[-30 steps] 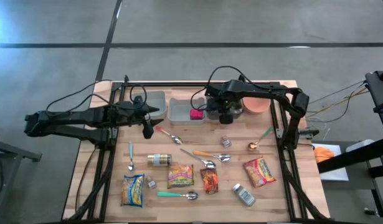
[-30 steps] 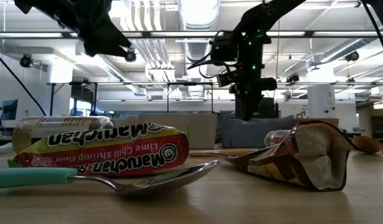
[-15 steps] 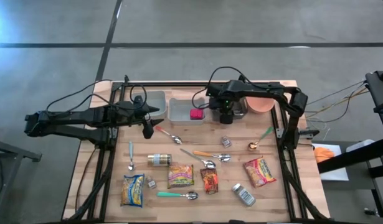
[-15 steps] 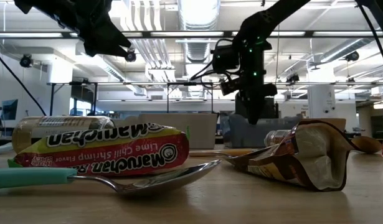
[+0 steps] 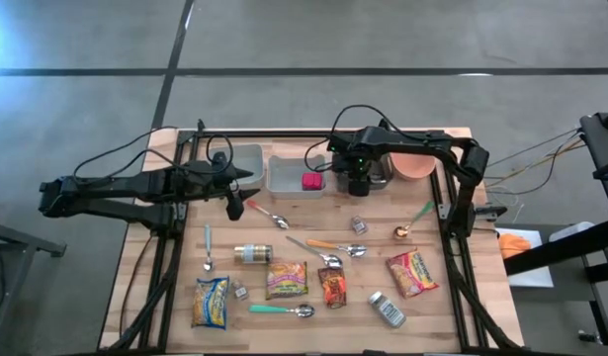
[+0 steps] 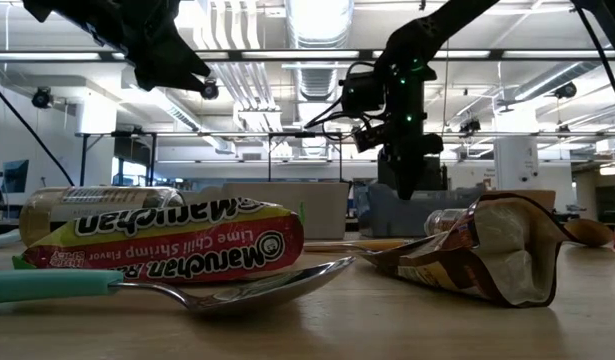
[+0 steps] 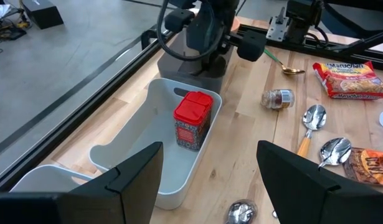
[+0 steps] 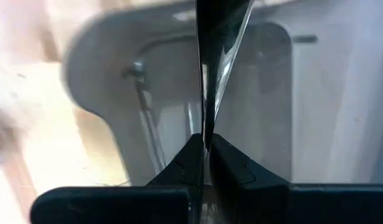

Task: Pick & Place Food Item
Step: Put the black spoon into the black bin, then put the green spoon into the black bin

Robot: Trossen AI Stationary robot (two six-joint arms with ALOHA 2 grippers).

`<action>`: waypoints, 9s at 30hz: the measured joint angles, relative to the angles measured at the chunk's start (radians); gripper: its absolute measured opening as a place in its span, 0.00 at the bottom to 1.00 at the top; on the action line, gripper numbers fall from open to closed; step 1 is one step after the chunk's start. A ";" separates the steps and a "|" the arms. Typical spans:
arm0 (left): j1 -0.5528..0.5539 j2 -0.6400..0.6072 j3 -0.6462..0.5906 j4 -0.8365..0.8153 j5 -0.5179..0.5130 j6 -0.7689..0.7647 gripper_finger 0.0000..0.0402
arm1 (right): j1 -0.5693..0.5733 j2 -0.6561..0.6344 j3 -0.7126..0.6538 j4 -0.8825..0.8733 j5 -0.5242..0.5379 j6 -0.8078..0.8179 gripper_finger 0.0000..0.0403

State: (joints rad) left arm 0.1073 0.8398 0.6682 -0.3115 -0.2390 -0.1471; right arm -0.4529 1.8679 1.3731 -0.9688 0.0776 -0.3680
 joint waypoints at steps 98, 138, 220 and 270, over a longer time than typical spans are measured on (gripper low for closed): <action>0.000 0.000 0.000 -0.001 0.000 0.012 0.65 | -0.044 -0.001 -0.045 0.032 -0.051 0.164 0.21; 0.000 0.000 0.000 0.000 0.000 0.011 0.65 | -0.043 0.105 -0.047 0.019 -0.029 0.204 0.02; 0.000 0.000 0.000 0.000 -0.001 -0.003 0.65 | -0.014 -0.201 -0.021 -0.130 -0.021 0.475 0.59; 0.000 0.000 0.001 -0.004 -0.006 -0.011 0.65 | 0.430 -0.741 -0.640 -0.199 0.027 2.214 0.59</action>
State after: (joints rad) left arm 0.1074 0.8394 0.6693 -0.3154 -0.2453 -0.1581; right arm -0.0231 1.1265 0.7329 -1.1673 0.1043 1.8465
